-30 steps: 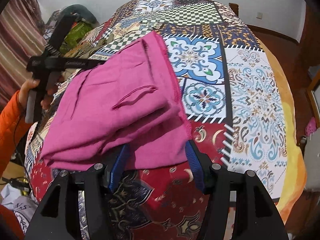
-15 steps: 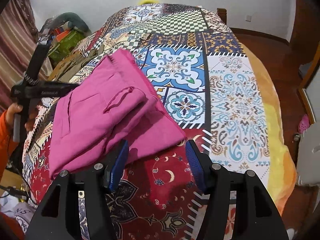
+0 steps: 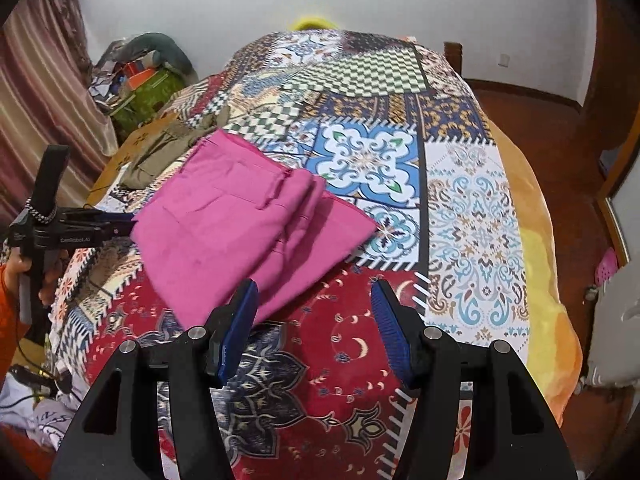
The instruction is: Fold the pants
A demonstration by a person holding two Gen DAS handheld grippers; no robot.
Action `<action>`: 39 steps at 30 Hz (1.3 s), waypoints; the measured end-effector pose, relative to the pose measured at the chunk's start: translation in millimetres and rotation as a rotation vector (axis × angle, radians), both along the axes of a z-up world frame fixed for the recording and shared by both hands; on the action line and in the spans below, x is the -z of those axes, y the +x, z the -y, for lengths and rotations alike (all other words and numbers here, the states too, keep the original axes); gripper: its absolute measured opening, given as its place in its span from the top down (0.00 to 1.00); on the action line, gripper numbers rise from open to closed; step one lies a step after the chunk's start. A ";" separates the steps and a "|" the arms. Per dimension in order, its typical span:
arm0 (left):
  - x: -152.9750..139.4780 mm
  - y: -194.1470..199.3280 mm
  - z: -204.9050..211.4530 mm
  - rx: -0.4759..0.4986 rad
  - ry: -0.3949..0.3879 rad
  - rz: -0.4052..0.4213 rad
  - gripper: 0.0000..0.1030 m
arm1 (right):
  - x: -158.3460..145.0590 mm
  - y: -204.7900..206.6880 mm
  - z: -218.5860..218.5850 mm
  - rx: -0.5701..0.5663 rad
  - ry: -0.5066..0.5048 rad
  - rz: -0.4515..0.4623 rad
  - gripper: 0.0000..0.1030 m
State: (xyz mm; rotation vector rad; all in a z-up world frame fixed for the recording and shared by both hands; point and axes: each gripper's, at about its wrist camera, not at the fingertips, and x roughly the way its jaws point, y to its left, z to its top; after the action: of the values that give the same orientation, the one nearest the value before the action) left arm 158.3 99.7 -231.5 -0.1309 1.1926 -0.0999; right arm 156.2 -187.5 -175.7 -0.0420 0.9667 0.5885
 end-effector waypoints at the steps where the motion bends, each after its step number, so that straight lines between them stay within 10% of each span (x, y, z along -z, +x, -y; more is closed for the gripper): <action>1: -0.1 -3.7 1.2 0.001 0.009 0.008 0.58 | -1.2 -0.4 -1.1 -0.003 0.004 0.004 0.47; 39: 2.9 -18.4 -6.9 -0.068 -0.013 0.069 0.58 | 47.8 44.6 -29.5 -0.087 -0.114 -0.026 0.41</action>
State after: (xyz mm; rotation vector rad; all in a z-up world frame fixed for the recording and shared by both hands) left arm 139.8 106.5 -234.3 -0.1783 1.1176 -0.0523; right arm 200.8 -158.1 -223.5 -0.1796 1.0266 0.6148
